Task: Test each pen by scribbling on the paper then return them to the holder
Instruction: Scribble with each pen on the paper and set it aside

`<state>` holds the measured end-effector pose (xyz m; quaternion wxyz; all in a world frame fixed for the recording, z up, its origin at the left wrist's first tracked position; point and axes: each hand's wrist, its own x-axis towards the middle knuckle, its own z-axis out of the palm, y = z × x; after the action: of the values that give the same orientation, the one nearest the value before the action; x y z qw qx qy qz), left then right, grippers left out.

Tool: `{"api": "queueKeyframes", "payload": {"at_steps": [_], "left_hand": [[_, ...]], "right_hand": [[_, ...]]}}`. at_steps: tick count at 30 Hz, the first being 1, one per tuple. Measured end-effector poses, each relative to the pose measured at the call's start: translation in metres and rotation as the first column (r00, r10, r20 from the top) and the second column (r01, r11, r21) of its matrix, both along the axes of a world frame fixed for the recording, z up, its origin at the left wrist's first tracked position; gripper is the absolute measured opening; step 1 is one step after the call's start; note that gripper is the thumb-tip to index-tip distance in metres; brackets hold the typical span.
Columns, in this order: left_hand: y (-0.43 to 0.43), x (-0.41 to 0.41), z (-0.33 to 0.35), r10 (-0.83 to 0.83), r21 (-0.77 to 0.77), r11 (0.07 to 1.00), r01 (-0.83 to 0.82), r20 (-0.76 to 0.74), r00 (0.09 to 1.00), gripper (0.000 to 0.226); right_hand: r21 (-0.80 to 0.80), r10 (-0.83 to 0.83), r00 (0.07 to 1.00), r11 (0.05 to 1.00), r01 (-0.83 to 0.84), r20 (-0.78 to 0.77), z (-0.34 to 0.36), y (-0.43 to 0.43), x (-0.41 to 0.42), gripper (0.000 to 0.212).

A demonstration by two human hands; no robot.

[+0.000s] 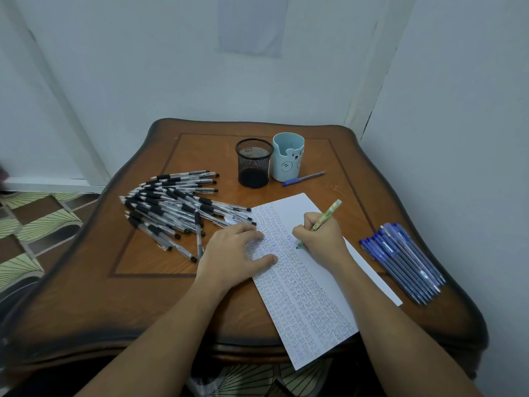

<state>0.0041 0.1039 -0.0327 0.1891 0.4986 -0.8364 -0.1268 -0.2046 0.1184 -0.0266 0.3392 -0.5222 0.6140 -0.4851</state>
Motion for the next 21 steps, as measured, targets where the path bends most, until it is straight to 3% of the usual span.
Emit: {"api": "queueKeyframes", "payload": {"at_steps": [14, 18, 21], "left_hand": [[0.000, -0.001, 0.003, 0.006, 0.009, 1.000, -0.006, 0.022, 1.000, 0.076], [0.001, 0.000, 0.002, 0.001, 0.014, 1.000, -0.001, 0.013, 1.000, 0.085], [0.000, 0.000, 0.002, 0.004, 0.023, 1.000, -0.004, 0.017, 1.000, 0.086]], "right_hand": [[0.014, -0.012, 1.000, 1.000, 0.012, -0.016, 0.000, -0.002, -0.001, 0.051], [0.006, -0.087, 0.994, 0.996, 0.087, 0.068, 0.003, -0.005, -0.005, 0.039], [0.094, -0.094, 0.989, 0.992, 0.083, 0.117, 0.011, -0.007, -0.005, 0.049]]}}
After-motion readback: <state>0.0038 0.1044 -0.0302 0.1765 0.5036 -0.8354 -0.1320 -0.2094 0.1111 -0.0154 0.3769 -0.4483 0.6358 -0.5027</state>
